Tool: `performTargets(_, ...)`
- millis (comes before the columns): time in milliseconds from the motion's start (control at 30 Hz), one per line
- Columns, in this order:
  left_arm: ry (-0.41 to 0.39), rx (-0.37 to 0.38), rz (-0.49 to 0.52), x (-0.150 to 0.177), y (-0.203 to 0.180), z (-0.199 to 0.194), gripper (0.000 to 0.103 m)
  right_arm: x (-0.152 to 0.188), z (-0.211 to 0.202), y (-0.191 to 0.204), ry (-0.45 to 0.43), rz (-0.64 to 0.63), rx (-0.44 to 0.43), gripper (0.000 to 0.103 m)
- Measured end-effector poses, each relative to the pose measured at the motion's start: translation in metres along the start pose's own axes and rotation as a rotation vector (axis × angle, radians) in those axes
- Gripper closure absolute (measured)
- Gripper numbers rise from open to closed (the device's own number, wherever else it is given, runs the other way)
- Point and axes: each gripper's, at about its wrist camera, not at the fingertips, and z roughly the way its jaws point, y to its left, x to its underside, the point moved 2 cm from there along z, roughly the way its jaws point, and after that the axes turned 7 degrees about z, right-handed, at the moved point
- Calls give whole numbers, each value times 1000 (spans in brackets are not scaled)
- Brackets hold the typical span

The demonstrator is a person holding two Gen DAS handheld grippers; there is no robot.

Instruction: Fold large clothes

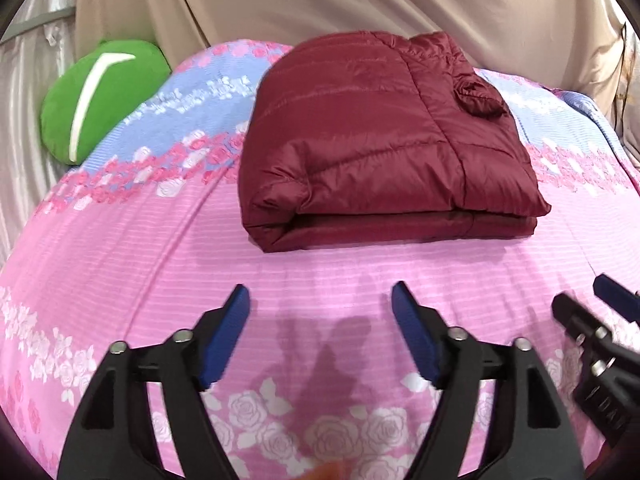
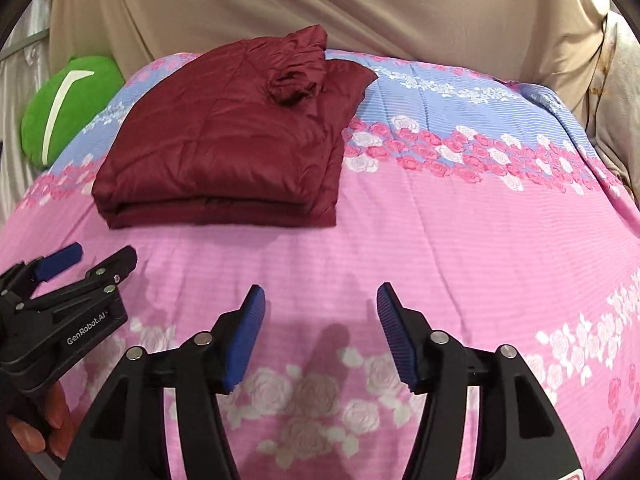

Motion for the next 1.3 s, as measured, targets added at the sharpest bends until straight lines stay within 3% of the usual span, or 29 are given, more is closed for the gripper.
performTargets(133, -30, -19, 4, 4, -3, -10, 22, 10, 3, 3, 24, -8, -7, 42)
performTargets(933, 1, -53, 49, 9, -17, -9, 22, 16, 2, 11, 15, -4, 23, 38)
performTargets(1300, -2, -80, 57, 10, -19, -9, 26, 16, 2, 13, 12, -16, 29, 38)
